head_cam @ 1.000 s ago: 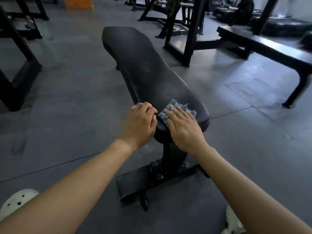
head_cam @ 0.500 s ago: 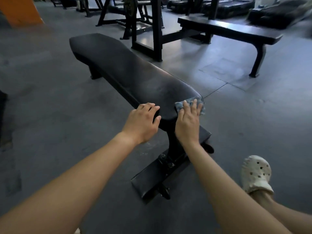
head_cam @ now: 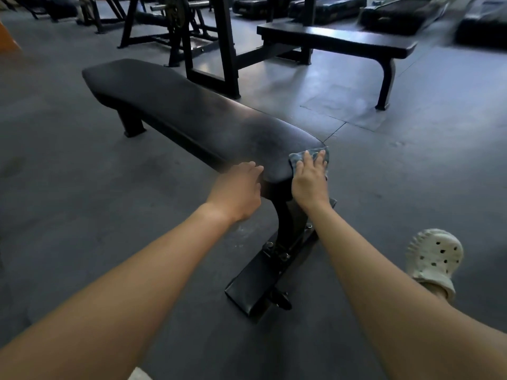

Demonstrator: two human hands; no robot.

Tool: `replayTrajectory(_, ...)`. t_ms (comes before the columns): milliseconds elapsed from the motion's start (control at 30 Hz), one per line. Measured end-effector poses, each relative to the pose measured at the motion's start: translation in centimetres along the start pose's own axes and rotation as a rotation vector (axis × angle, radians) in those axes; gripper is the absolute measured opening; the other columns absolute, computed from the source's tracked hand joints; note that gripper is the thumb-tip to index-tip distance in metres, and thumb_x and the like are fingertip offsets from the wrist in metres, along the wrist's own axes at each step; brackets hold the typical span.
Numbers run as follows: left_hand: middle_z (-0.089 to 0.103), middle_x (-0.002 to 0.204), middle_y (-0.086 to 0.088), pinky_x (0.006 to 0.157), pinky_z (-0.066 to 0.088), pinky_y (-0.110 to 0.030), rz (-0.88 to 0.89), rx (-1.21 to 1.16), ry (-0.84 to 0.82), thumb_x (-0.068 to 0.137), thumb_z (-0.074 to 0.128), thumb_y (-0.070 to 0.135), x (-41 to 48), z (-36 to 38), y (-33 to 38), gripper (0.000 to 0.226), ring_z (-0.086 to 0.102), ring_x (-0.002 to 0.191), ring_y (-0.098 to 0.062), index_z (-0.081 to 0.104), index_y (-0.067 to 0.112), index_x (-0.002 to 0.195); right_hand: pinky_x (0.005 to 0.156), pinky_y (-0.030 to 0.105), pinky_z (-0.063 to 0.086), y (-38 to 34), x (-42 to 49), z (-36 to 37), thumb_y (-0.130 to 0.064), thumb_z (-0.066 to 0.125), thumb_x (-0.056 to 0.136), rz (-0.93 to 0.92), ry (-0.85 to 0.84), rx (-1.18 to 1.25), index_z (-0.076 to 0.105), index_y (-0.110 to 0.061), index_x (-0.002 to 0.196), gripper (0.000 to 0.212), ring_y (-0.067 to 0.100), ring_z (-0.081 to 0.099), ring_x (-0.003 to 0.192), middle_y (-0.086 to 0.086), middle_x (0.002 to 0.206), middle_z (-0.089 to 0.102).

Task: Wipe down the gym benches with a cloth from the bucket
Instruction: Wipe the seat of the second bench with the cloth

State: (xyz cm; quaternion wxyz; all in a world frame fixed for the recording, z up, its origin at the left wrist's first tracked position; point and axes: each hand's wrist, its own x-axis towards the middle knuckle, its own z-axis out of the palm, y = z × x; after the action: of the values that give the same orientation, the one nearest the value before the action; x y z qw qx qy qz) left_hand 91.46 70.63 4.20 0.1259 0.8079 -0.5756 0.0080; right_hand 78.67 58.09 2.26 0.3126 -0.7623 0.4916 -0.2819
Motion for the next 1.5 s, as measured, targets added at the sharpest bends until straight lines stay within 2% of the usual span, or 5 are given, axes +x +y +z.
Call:
replayTrajectory(233, 0.029, 0.167, -0.002, 0.121, 0.030, -0.040, 0.031, -0.044, -0.049, 0.105, 0.039, 0.019, 0.7, -0.5, -0.4, 0.055, 0.027, 0.152, -0.021, 0.035, 0.019, 0.159, 0.125, 0.055, 0.010, -0.1, -6.4, 3.8, -0.019, 0.028, 0.108, -0.232, 0.035, -0.186, 0.034, 0.000, 0.152, 0.049, 0.048, 0.001, 0.152, 0.028, 0.164, 0.012)
replayTrajectory(567, 0.028, 0.168, 0.000, 0.124, 0.024, -0.037, 0.044, -0.114, -0.044, 0.104, 0.039, 0.014, 0.3, -0.2, -0.8, 0.057, 0.024, 0.155, -0.020, 0.033, 0.020, 0.160, 0.126, 0.042, 0.005, -0.7, -2.4, 0.2, -0.029, 0.029, 0.111, -0.383, -0.136, -0.378, 0.033, -0.017, 0.157, 0.048, 0.027, 0.012, 0.156, 0.011, 0.166, 0.023)
replayTrajectory(900, 0.062, 0.137, -0.006, 0.116, 0.036, -0.037, 0.101, -0.241, 0.371, 0.094, 0.049, 0.003, 1.5, 1.7, -6.7, 0.041, 0.053, 0.129, -0.025, 0.065, 0.011, 0.131, 0.124, 0.043, 0.023, -0.8, -3.5, 1.8, -0.030, 0.045, 0.106, -0.705, -0.038, -0.614, 0.038, -0.016, 0.155, 0.051, 0.025, 0.032, 0.150, 0.008, 0.162, 0.035)
replayTrajectory(1333, 0.042, 0.159, -0.007, 0.122, 0.027, -0.052, 0.073, -0.232, 0.266, 0.098, 0.043, 0.012, 5.2, 2.3, -18.0, 0.052, 0.034, 0.150, -0.027, 0.047, 0.017, 0.149, 0.118, 0.062, 0.027, -10.6, 1.0, 11.6, -0.020, 0.062, 0.099, -0.714, -0.166, -0.889, 0.018, -0.021, 0.160, 0.075, 0.033, 0.020, 0.153, -0.007, 0.168, 0.019)
replayTrajectory(1500, 0.039, 0.161, -0.006, 0.125, 0.021, -0.048, 0.148, -0.205, 0.211, 0.096, 0.045, 0.009, 5.5, 1.2, -18.9, 0.053, 0.030, 0.152, -0.026, 0.047, 0.017, 0.148, 0.118, 0.047, 0.037, -8.7, -0.7, 9.9, -0.037, 0.070, 0.093, -0.663, 0.015, -0.882, 0.037, -0.010, 0.151, 0.072, 0.035, 0.040, 0.145, 0.011, 0.159, 0.039)
